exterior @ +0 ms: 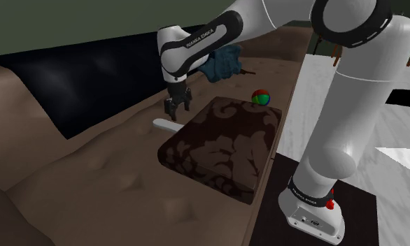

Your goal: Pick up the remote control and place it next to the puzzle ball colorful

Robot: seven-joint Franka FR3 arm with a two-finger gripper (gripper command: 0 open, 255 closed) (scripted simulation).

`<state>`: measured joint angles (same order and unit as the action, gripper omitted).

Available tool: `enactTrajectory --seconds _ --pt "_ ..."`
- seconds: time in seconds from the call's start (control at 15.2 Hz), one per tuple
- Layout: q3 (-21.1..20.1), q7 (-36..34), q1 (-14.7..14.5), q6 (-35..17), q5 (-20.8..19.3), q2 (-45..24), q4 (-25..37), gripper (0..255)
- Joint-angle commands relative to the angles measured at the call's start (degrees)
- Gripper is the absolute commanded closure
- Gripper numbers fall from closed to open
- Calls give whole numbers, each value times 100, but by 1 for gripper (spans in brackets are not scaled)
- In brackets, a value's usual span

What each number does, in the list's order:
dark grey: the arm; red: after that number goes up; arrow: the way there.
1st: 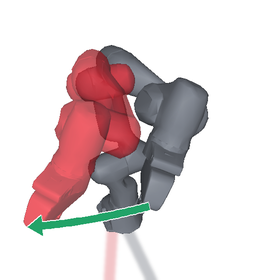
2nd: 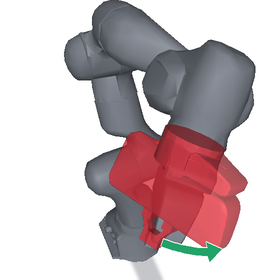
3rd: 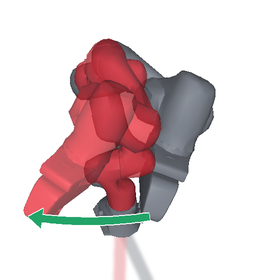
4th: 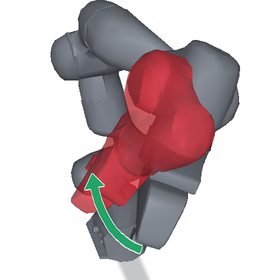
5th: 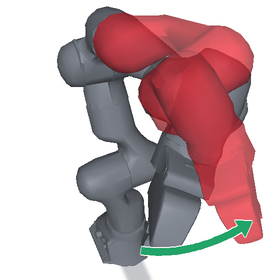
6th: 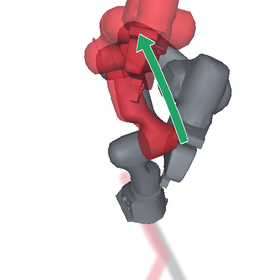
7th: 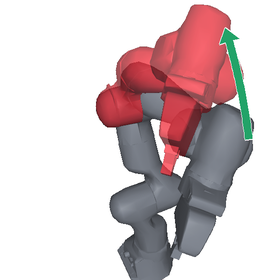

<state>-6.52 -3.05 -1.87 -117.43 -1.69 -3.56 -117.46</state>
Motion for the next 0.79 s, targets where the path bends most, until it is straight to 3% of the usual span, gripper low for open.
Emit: enactTrajectory --seconds 0.0,0.2,0.73 --pt "-12 -32 -21 -114 -48 -439 337 0" --pt "-30 -100 -77 -195 -120 -1060 890 0" --pt "-12 -130 -83 -719 -165 -1302 607 0"
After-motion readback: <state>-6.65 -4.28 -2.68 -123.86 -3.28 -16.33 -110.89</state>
